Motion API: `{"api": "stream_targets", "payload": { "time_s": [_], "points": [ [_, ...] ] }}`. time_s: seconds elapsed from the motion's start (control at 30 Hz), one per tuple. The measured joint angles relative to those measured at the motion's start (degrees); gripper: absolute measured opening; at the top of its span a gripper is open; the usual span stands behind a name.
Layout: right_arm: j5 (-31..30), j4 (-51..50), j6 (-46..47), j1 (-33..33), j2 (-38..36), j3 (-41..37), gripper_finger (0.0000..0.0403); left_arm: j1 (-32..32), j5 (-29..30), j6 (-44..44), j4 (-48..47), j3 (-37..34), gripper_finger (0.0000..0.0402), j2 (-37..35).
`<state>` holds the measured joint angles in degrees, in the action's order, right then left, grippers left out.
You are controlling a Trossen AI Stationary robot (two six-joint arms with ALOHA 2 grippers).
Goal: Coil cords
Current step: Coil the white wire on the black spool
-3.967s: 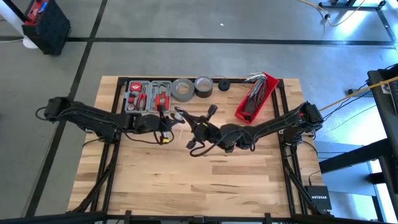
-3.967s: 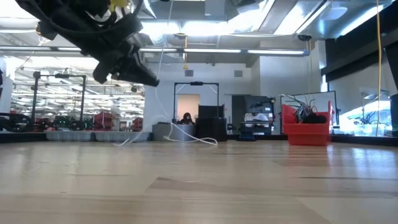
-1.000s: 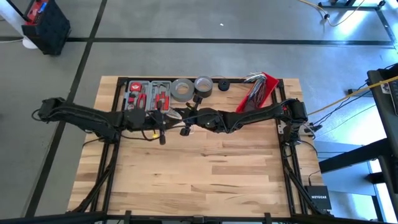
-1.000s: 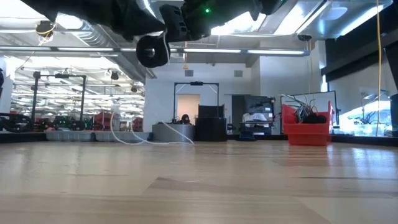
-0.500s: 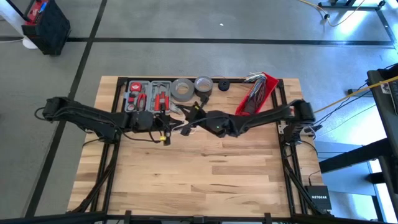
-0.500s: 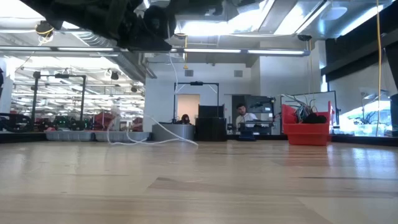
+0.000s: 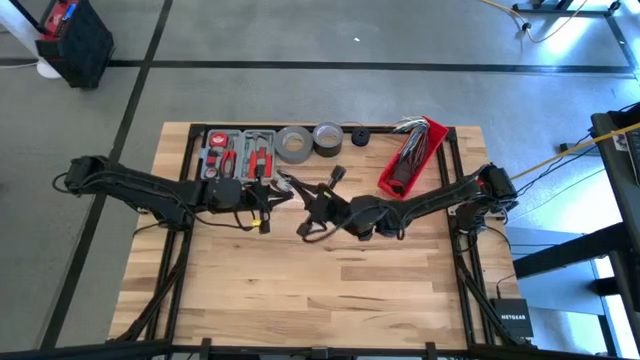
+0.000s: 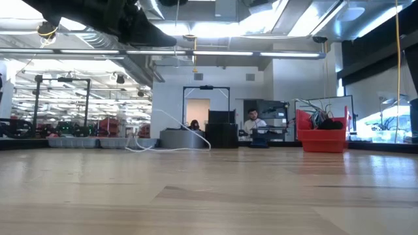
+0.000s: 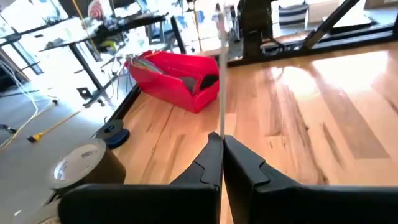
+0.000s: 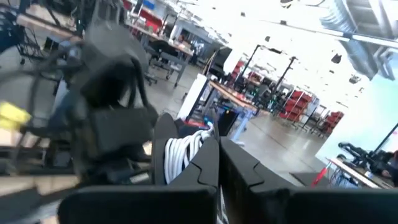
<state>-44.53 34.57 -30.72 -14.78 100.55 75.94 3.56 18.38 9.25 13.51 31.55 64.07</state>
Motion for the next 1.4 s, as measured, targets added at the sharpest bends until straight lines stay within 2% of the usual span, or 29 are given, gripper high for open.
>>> {"api": "stream_targets", "payload": {
  "time_s": [0.4, 0.57, 0.73, 0.87, 1.13, 1.4],
  "points": [
    [-5.15, 3.03, -7.24, -5.67, -1.96, 0.09, 0.0005, -3.62, 0.25, 3.19, -8.40, -0.13, 0.0000, 0.11],
    [-4.95, 3.22, -8.06, -6.94, -2.32, 0.09, 0.0005, -5.04, 0.50, 4.36, -11.10, -0.24, 0.0000, 0.19],
    [-4.06, -0.25, -8.19, -6.21, -2.66, 0.24, 0.0005, -5.52, 4.56, 4.95, -11.91, -0.32, 0.0000, -1.14],
    [-1.55, -4.88, -6.81, -4.48, -2.80, 0.41, 0.0005, -5.61, 7.16, 5.53, -14.54, -0.48, 0.0000, -5.48],
    [11.97, -16.28, -0.57, 0.21, -2.65, 0.54, 0.0005, -6.74, 10.74, 4.40, -23.53, -0.55, 0.0000, -19.32],
    [12.46, -22.40, 2.82, 5.93, 0.10, 0.40, 0.0005, -6.63, 10.32, 0.85, -28.60, -0.44, 0.0000, -30.55]
  ]
}}
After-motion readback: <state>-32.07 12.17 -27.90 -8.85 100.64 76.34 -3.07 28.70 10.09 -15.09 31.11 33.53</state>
